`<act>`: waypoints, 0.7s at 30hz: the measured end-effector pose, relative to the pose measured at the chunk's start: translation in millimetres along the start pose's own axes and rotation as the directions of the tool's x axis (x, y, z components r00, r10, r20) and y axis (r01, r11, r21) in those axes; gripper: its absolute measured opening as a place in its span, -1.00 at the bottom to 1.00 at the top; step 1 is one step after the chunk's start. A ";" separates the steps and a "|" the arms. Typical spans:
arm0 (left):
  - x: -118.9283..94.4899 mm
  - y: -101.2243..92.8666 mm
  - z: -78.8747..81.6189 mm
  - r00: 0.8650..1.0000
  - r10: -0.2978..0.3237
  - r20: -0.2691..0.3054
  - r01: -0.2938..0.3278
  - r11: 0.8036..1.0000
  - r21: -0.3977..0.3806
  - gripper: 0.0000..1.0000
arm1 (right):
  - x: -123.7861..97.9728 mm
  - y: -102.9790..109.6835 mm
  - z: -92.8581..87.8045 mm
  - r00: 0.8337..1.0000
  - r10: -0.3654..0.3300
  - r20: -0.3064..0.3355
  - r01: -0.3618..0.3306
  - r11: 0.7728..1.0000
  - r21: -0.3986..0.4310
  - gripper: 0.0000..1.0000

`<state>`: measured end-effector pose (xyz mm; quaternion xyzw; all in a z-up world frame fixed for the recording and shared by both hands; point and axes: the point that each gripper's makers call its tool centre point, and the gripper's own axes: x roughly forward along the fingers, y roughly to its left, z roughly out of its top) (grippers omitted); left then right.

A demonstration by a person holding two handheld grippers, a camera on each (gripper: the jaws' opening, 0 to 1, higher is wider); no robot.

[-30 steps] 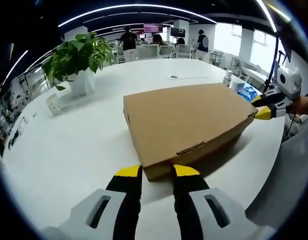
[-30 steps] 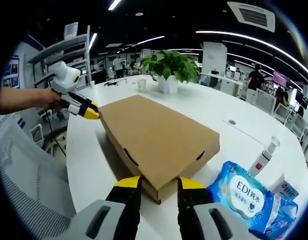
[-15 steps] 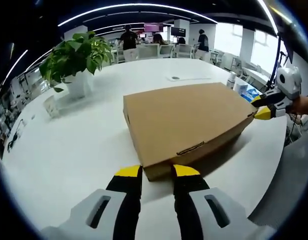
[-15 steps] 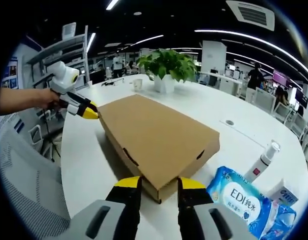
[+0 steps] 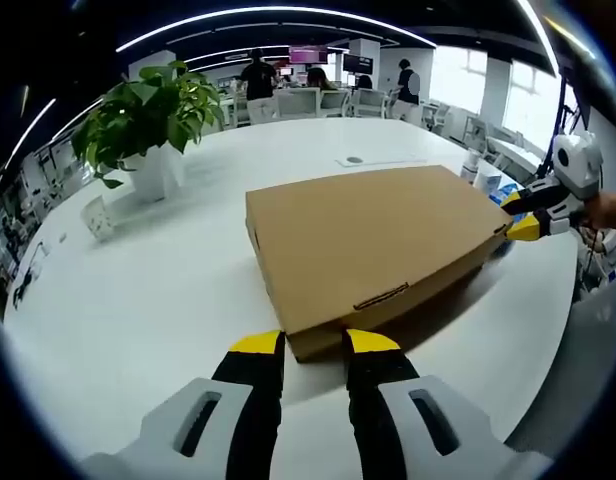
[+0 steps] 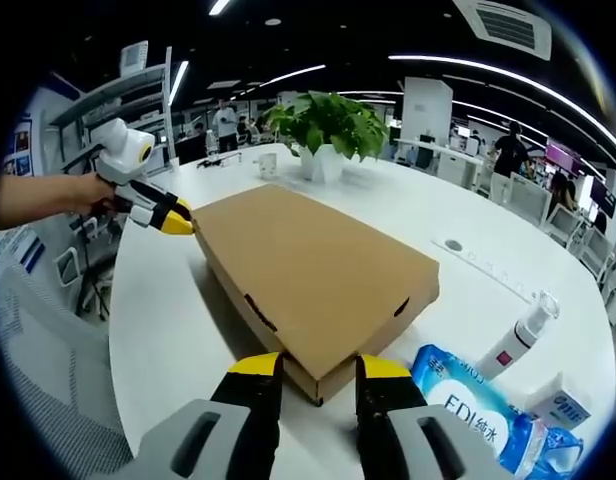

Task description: Operate the shoe box by opening the lid, removing the specified soft item, and placing it in the target area until the item is outside and the box remains undamaged.

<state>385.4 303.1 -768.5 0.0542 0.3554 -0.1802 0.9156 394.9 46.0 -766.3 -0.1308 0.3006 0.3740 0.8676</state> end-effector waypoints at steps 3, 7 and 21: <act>1.7 0.6 1.6 1.000 0.000 0.003 0.000 1.000 -0.002 -0.55 | 2.1 -2.8 1.4 1.000 0.001 -0.007 -0.001 1.000 -0.003 -0.49; 5.0 2.3 4.8 1.000 0.000 0.005 0.000 1.000 -0.006 -0.55 | 4.6 -6.4 3.4 1.000 0.000 -0.013 0.000 1.000 -0.005 -0.48; 9.8 4.6 9.1 1.000 -0.003 0.003 0.003 1.000 0.000 -0.55 | 5.0 -7.9 2.7 1.000 -0.010 -0.014 0.010 1.000 0.013 -0.48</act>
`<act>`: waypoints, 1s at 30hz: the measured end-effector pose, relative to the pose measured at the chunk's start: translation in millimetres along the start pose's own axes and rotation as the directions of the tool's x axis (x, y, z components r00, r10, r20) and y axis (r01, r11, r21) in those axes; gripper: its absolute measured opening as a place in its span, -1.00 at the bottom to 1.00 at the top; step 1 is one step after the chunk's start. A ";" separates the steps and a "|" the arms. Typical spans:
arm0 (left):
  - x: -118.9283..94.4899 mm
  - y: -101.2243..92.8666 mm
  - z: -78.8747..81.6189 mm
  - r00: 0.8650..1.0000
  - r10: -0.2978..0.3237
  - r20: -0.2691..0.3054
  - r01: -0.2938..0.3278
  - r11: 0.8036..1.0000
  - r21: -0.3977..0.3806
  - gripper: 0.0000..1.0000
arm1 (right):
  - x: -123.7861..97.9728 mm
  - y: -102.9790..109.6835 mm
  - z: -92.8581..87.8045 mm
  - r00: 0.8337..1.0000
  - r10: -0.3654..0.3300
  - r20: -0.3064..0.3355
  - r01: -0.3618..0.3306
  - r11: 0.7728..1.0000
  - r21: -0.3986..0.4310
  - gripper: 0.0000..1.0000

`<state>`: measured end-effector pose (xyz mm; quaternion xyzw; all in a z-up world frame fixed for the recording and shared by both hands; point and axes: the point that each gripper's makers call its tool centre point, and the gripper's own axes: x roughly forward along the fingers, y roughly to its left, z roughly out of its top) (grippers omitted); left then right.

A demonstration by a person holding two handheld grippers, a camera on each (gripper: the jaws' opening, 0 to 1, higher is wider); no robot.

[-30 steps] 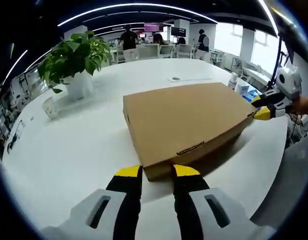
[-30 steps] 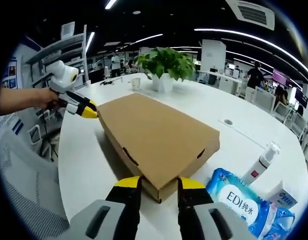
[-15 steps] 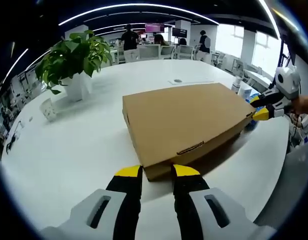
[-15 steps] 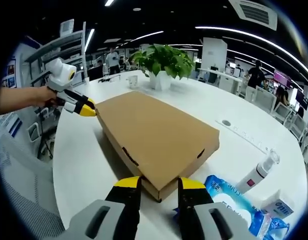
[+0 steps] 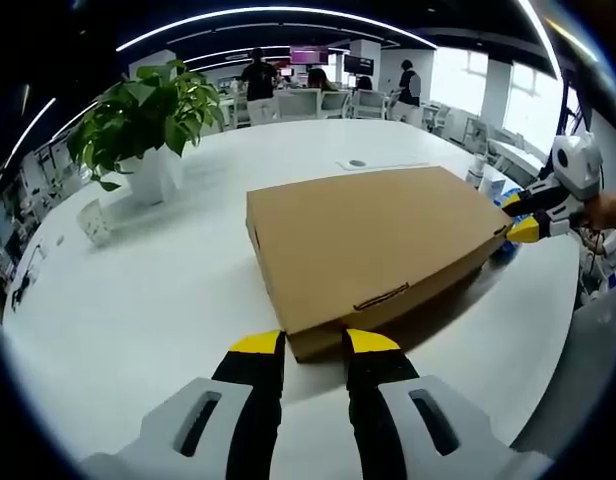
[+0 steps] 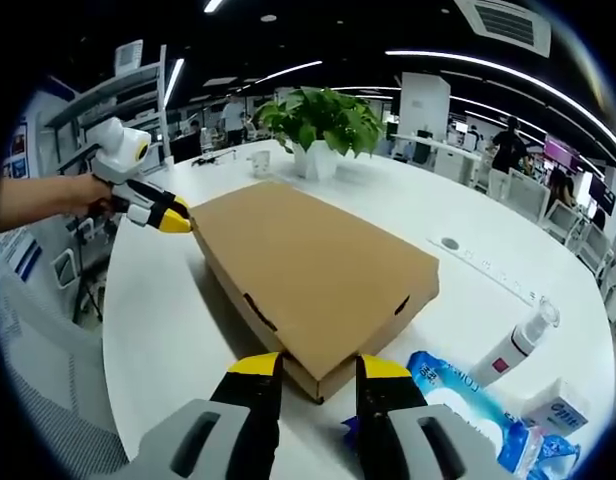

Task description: Operate the shoe box by opening the lid, removing the specified soft item, and placing it in the target area until the item is outside and the box remains undamaged.

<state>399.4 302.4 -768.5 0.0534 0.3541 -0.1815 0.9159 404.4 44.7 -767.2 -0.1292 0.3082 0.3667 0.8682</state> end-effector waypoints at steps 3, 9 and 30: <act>0.2 0.3 0.0 1.000 -0.002 0.005 0.002 1.000 0.006 -0.55 | 0.0 0.0 -0.3 1.000 -0.002 0.001 0.002 1.000 0.005 -0.48; -4.2 2.0 2.4 1.000 0.014 0.022 -0.015 1.000 0.017 -0.55 | -5.1 5.2 -2.3 1.000 -0.009 0.008 0.010 1.000 -0.010 -0.46; -51.3 -17.7 6.9 0.996 0.018 0.086 -0.024 0.998 0.061 -0.38 | -68.0 -3.9 -13.5 0.990 -0.103 0.093 0.100 0.994 0.035 -0.22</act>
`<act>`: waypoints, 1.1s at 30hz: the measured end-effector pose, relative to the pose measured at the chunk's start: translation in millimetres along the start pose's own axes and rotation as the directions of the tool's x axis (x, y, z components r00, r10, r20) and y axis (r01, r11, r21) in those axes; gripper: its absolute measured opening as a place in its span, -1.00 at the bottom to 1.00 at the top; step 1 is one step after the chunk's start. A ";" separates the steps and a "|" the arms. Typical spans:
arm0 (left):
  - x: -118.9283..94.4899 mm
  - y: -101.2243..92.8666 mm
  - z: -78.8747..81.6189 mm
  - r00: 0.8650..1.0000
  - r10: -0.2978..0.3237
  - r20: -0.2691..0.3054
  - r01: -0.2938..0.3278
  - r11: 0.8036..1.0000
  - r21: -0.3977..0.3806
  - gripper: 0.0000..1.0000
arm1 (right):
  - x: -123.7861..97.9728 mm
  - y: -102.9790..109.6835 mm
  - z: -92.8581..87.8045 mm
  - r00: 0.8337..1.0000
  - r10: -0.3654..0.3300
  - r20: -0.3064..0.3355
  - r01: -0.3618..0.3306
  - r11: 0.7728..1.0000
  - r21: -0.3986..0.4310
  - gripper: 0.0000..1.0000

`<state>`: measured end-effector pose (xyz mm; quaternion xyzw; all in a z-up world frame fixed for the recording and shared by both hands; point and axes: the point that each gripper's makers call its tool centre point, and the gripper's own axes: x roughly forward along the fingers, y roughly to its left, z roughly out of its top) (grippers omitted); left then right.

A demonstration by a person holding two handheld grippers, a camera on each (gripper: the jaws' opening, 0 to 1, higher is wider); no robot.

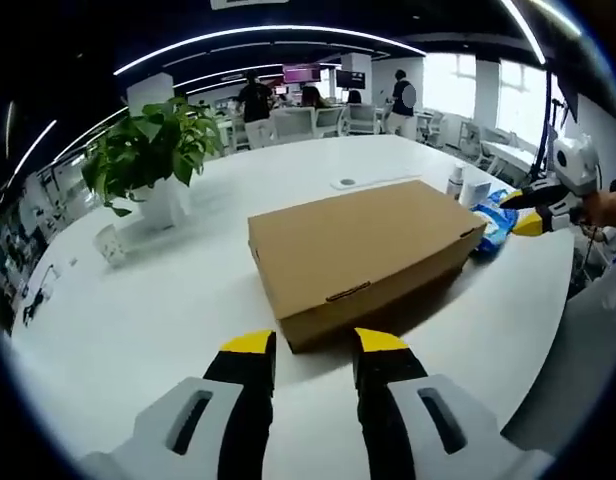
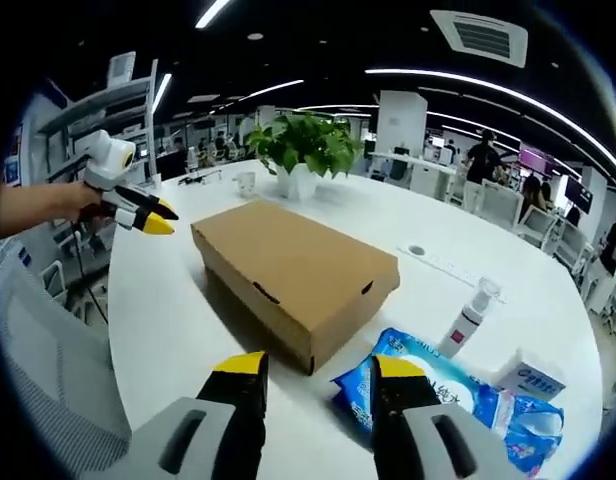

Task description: Operate the shoe box by opening the lid, removing the specified soft item, and placing it in the target area until the item is outside and the box remains undamaged.

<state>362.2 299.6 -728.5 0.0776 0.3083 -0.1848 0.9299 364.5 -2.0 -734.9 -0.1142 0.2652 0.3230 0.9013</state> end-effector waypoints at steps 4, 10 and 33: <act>-10.3 -12.8 2.6 1.000 -0.012 0.019 0.011 1.000 0.009 -0.35 | -14.6 -7.1 -5.5 1.000 -0.023 0.005 0.023 1.000 -0.004 -0.18; -20.5 -26.0 1.8 0.999 -0.023 0.034 0.023 1.000 0.015 -0.30 | -34.7 -18.5 -13.6 0.998 -0.058 0.012 0.058 0.998 0.007 -0.10; -54.8 -71.2 -9.8 0.992 -0.059 0.112 0.058 0.998 0.009 0.06 | -104.7 -35.8 -49.6 0.986 -0.168 0.011 0.167 0.984 0.055 0.31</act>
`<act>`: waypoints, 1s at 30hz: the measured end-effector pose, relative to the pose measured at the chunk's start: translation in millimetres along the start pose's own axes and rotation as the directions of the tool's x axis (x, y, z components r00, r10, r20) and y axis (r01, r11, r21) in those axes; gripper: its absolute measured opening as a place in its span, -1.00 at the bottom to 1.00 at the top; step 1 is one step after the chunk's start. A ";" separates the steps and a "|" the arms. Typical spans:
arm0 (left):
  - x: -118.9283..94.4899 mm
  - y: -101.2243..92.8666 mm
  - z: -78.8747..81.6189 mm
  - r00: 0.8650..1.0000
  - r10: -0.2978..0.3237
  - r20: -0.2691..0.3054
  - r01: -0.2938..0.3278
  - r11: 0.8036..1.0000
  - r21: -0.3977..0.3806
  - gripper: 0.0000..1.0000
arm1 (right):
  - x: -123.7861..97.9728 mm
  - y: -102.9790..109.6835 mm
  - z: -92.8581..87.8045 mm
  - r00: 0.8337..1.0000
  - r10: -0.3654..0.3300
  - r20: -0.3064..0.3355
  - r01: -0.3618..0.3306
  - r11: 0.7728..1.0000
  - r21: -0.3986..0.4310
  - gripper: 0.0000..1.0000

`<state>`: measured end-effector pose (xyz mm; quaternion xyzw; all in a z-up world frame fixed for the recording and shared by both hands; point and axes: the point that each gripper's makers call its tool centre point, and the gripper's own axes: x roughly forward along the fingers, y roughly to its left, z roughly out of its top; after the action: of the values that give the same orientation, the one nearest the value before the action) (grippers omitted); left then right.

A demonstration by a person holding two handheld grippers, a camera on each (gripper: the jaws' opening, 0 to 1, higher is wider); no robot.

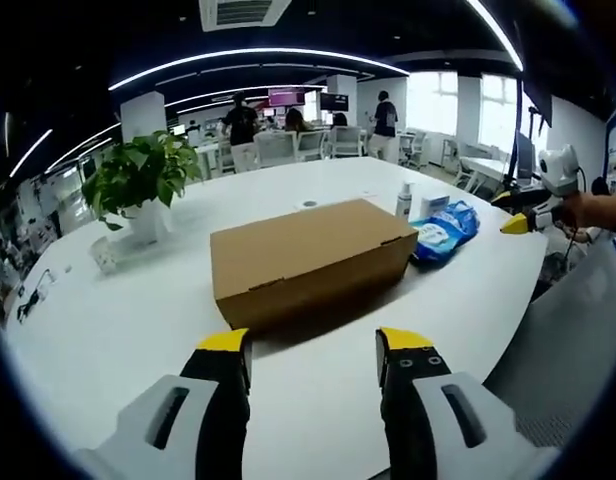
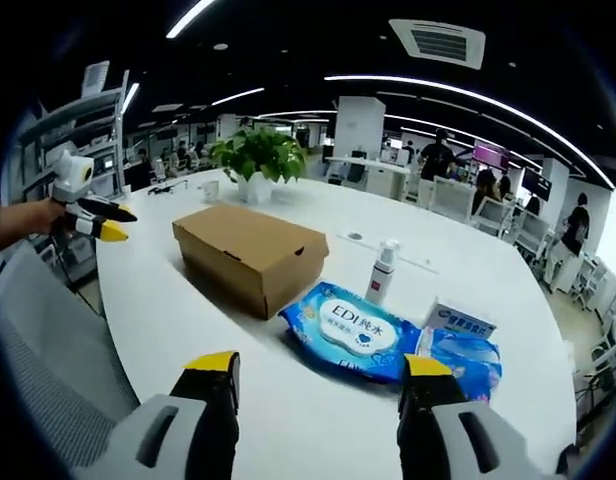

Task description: Operate the shoe box by opening the lid, removing the specified soft item, and placing it in the target area until the item is outside and the box remains undamaged.

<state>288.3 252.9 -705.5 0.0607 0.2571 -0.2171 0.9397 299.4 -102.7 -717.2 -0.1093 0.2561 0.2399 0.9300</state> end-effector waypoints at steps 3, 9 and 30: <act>-5.2 -7.1 -1.2 1.000 0.003 0.019 -0.003 1.000 0.022 0.15 | -6.3 2.6 -3.0 1.000 0.002 0.007 -0.002 1.000 -0.010 0.40; -15.3 -17.3 -3.4 0.998 0.002 0.061 -0.003 1.000 0.017 0.37 | -23.5 9.5 -12.6 1.000 -0.006 0.009 0.007 0.998 -0.059 0.62; -22.6 -16.7 -9.3 0.994 0.058 0.095 -0.056 0.998 -0.023 0.93 | -39.6 4.4 -19.0 0.996 -0.082 0.036 0.083 0.996 -0.018 0.79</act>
<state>259.3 248.5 -702.0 0.0478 0.2120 -0.1902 0.9574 259.2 -120.6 -712.6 -0.1245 0.2324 0.2058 0.9424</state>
